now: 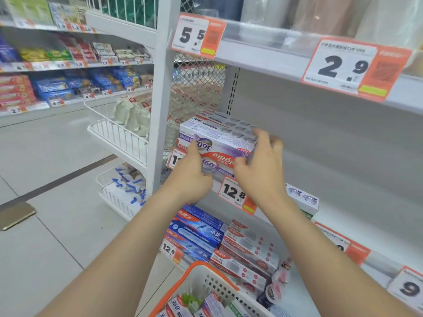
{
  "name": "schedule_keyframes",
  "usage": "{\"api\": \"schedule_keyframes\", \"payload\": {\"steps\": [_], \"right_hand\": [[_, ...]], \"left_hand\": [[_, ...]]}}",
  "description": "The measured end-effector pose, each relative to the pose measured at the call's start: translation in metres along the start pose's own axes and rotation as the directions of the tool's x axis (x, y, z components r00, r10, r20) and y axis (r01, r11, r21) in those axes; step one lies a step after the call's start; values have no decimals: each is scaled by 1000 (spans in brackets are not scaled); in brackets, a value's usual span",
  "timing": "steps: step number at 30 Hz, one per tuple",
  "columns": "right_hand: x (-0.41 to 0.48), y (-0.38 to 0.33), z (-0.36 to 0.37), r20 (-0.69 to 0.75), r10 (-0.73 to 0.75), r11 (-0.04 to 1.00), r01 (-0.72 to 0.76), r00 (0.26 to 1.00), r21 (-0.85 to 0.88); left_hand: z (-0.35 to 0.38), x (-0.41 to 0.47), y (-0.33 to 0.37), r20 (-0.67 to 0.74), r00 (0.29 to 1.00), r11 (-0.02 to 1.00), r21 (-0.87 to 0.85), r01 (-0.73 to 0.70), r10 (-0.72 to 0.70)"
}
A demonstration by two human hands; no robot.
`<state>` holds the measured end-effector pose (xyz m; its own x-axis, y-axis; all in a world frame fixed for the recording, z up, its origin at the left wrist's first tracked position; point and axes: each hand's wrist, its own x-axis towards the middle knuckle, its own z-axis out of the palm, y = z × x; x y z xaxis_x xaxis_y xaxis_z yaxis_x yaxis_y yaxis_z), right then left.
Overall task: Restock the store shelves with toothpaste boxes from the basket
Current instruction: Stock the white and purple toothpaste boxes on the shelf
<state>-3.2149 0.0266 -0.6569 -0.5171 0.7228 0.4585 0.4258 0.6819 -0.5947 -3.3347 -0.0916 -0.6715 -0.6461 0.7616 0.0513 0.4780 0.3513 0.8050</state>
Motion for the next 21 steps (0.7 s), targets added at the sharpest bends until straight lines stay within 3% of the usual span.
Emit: {"api": "schedule_keyframes", "payload": {"steps": [8,21], "right_hand": [[-6,20,-8,73,-97,995,97,993,6],[8,37,5,78,-120,992,116,990,53]], "left_hand": [[4,8,-1,34,995,989,-112,92,-89],[23,-2,15,5,1000,997,-72,26,-26]]}}
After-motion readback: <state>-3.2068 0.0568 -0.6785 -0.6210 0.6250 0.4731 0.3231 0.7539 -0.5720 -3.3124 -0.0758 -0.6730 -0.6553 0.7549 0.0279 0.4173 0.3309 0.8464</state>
